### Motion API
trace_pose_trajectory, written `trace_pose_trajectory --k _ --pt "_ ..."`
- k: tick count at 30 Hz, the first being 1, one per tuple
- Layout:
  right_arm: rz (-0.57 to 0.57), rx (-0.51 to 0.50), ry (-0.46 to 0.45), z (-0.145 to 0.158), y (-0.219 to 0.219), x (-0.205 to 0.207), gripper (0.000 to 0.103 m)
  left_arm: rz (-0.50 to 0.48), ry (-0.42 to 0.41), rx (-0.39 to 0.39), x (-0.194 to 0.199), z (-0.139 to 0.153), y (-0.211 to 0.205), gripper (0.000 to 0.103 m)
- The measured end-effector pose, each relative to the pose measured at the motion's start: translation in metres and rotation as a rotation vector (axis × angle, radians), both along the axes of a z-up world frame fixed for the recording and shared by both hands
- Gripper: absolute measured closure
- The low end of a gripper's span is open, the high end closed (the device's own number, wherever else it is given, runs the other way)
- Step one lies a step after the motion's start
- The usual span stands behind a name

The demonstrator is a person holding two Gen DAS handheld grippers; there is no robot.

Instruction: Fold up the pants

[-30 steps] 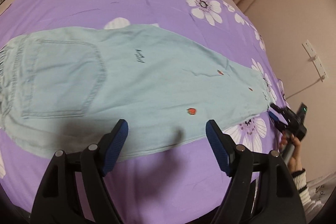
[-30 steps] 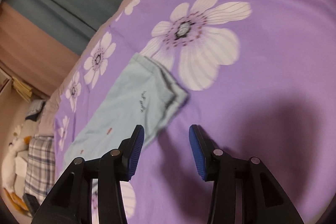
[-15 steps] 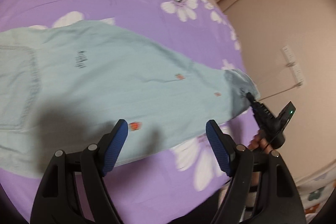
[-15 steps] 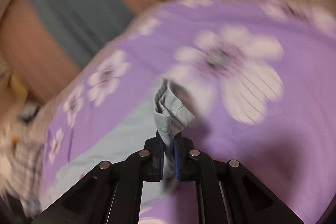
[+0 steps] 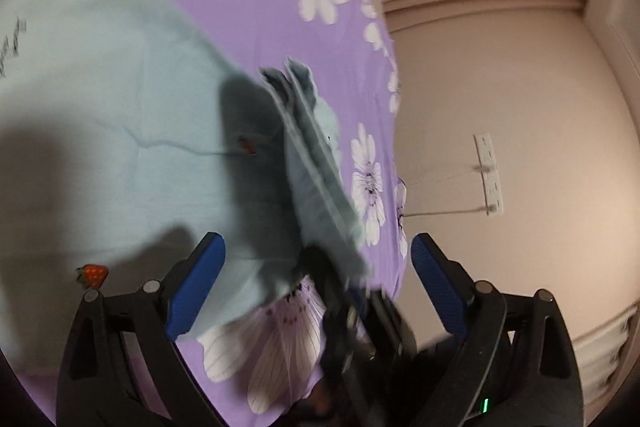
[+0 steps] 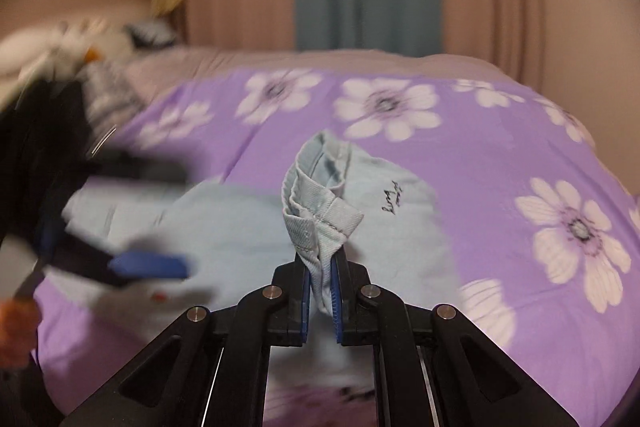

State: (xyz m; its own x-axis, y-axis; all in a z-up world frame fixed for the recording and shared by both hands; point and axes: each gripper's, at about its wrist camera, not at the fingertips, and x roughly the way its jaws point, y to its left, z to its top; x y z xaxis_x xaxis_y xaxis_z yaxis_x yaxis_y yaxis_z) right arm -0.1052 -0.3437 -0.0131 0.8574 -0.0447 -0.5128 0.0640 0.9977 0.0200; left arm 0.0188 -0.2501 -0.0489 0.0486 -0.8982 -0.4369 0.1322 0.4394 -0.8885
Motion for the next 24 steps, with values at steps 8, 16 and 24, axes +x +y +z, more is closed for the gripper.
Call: trace_pose_trajectory --k 8,16,24 --pt "0.104 -0.117 0.016 -0.006 0.040 0.003 0.093 -0.015 -0.056 0.075 0.008 0.003 0.002 0.078" --pt "0.220 -0.145 -0.021 0.008 0.084 0.017 0.093 0.099 -0.234 0.180 0.005 0.031 0.055 0.080" --pt "0.316 -0.165 0.117 -0.020 0.121 0.045 0.081 0.163 -0.109 0.358 0.013 -0.012 0.101 0.071"
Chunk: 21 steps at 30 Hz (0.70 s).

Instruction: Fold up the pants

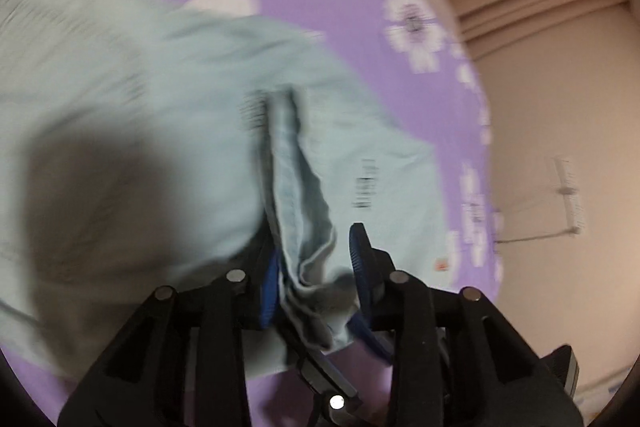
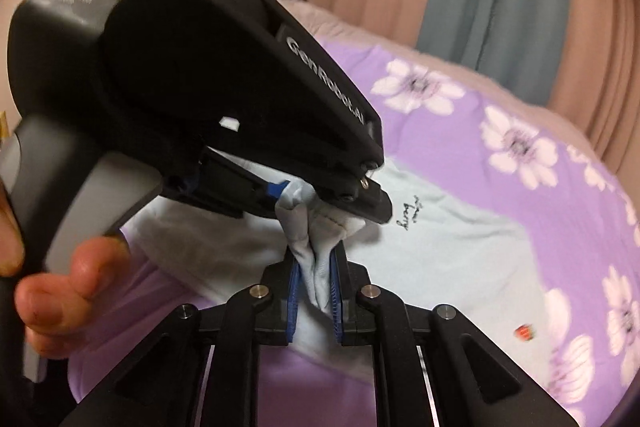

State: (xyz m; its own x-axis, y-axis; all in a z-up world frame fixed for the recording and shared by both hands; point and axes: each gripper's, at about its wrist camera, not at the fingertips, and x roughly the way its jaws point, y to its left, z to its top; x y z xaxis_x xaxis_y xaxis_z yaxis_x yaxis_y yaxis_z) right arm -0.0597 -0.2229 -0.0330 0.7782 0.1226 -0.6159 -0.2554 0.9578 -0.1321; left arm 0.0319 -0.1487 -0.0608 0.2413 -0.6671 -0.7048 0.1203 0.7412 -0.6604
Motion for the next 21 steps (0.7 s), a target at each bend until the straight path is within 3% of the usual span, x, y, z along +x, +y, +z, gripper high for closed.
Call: trace_pose_trajectory --k 1,3,5,7,10,12,16,18,21 --pt "0.005 0.009 0.041 -0.005 -0.001 0.003 0.074 0.001 -0.002 -0.001 -0.001 0.000 0.005 0.071" --pt "0.024 0.057 0.051 -0.001 -0.010 -0.002 0.074 0.008 -0.026 0.015 -0.003 0.006 0.015 0.069" --pt "0.051 0.124 0.050 0.010 -0.026 -0.008 0.071 0.028 -0.062 0.041 -0.005 0.015 0.026 0.057" --pt "0.042 0.215 0.046 0.024 -0.051 -0.011 0.065 0.053 -0.096 0.026 -0.011 0.025 0.036 0.053" --pt "-0.045 0.323 0.043 0.037 -0.091 -0.009 0.064 0.031 -0.133 -0.022 -0.015 0.038 0.028 0.053" --pt "-0.140 0.330 0.047 0.037 -0.112 -0.004 0.064 -0.013 -0.149 -0.032 -0.018 0.044 0.009 0.053" --pt "-0.280 0.304 0.085 0.027 -0.142 -0.001 0.064 -0.086 -0.184 0.046 -0.028 0.037 -0.031 0.056" --pt "-0.312 0.292 0.098 0.022 -0.152 0.005 0.068 -0.099 -0.184 0.094 -0.030 0.027 -0.041 0.065" --pt "-0.317 0.268 0.136 0.011 -0.156 0.015 0.077 -0.069 -0.153 0.150 -0.031 0.006 -0.023 0.078"
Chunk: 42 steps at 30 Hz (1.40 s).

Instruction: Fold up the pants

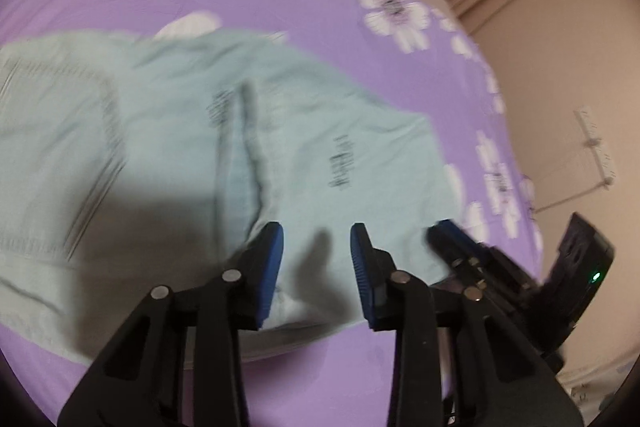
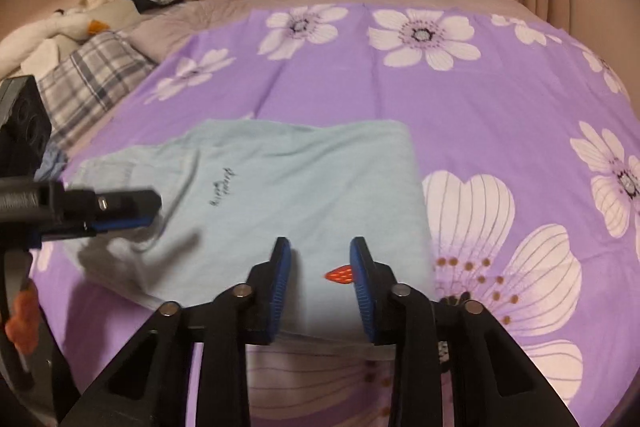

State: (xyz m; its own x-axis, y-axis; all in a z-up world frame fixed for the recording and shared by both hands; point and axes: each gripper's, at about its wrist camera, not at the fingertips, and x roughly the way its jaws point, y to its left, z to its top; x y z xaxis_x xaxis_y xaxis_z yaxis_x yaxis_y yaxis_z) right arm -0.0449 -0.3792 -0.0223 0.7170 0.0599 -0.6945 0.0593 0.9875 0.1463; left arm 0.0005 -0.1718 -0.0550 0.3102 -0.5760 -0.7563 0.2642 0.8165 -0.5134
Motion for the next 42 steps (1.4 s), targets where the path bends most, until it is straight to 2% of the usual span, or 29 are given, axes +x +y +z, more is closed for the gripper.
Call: trace_pose_trajectory --k 1,2,5,7,11,13,16,23,29,34,38,42 --pt "-0.001 -0.011 0.020 -0.004 0.007 -0.001 0.082 0.019 0.005 0.014 -0.001 -0.006 0.008 0.091" --pt "-0.005 -0.024 0.036 -0.005 0.010 0.002 0.084 0.030 0.004 0.018 0.000 -0.009 0.014 0.099" --pt "0.065 -0.006 -0.003 0.002 0.019 -0.013 0.088 0.057 0.015 -0.020 -0.006 -0.013 0.034 0.099" --pt "0.135 0.003 -0.025 0.007 0.036 -0.009 0.088 0.057 0.010 -0.016 -0.006 -0.013 0.033 0.099" --pt "0.280 0.106 0.013 0.003 0.070 0.026 0.088 0.048 0.007 -0.012 -0.006 -0.011 0.031 0.098" --pt "0.331 0.109 0.044 -0.001 0.088 0.047 0.089 0.046 0.012 -0.019 -0.005 -0.011 0.032 0.098" --pt "0.361 0.108 0.106 -0.013 0.107 0.075 0.090 0.043 0.012 -0.016 -0.007 -0.012 0.032 0.098" --pt "0.314 0.111 0.152 -0.015 0.114 0.110 0.092 0.034 0.008 -0.021 -0.007 -0.014 0.034 0.098" --pt "0.281 0.197 0.160 -0.017 0.102 0.096 0.092 0.032 0.010 -0.024 -0.007 -0.015 0.035 0.098" --pt "0.304 0.141 0.145 -0.016 0.101 0.055 0.092 0.028 0.010 -0.022 -0.007 -0.016 0.034 0.098" --pt "0.310 0.150 0.141 -0.020 0.096 0.015 0.092 0.032 0.015 -0.028 -0.008 -0.017 0.034 0.097" --pt "0.293 0.102 0.085 -0.019 0.093 -0.018 0.092 0.032 0.007 -0.024 -0.010 -0.017 0.034 0.097"
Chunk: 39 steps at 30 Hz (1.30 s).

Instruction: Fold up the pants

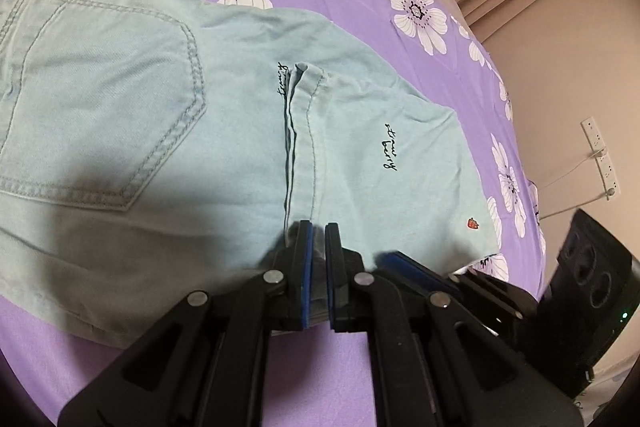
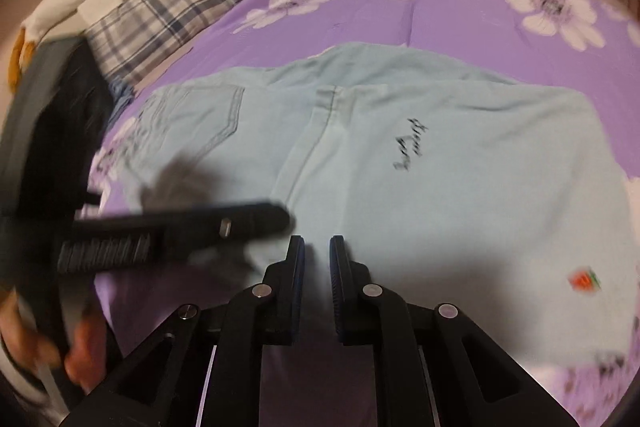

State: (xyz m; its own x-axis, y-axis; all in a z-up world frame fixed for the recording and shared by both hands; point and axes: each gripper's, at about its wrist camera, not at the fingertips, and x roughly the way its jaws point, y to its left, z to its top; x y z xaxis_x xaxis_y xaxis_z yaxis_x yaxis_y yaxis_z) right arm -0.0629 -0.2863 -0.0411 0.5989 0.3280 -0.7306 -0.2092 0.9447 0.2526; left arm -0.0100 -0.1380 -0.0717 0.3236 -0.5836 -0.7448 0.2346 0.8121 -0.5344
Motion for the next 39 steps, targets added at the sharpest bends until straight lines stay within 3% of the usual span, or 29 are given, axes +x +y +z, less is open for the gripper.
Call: trace_pose_trajectory --k 3,5,8,12,14,15,17,20,25,34,39 --pt "-0.022 0.042 0.015 0.006 -0.011 -0.007 0.092 0.003 -0.007 0.020 -0.003 0.004 0.002 0.097" --pt "-0.040 0.063 0.009 0.013 -0.020 -0.010 0.092 0.028 0.000 0.026 -0.008 0.007 0.011 0.078" --pt "-0.110 0.066 -0.044 0.025 -0.044 -0.011 0.092 0.065 -0.015 -0.006 -0.021 0.016 0.033 0.074" --pt "-0.289 0.088 -0.070 0.030 -0.091 -0.004 0.092 0.124 -0.026 -0.044 -0.038 0.026 0.068 0.074" --pt "-0.360 0.062 -0.055 0.024 -0.106 -0.003 0.092 0.174 -0.033 -0.032 -0.047 0.031 0.087 0.057" --pt "-0.379 0.052 -0.034 0.017 -0.111 -0.003 0.092 0.200 -0.036 -0.032 -0.050 0.033 0.096 0.053" --pt "-0.371 0.042 -0.013 0.003 -0.112 -0.006 0.092 0.255 -0.029 -0.061 -0.054 0.032 0.116 0.050" --pt "-0.363 0.025 -0.053 -0.007 -0.107 -0.009 0.092 0.345 0.013 -0.076 -0.057 0.024 0.145 0.050" --pt "-0.375 0.046 -0.048 0.008 -0.105 -0.010 0.089 0.434 0.076 -0.185 -0.055 0.009 0.170 0.050" --pt "-0.275 0.046 -0.085 0.022 -0.078 -0.008 0.089 0.556 0.085 -0.374 -0.029 -0.001 0.186 0.043" --pt "-0.198 0.074 -0.054 0.020 -0.056 0.013 0.089 0.565 0.071 -0.358 -0.008 0.003 0.184 0.043"
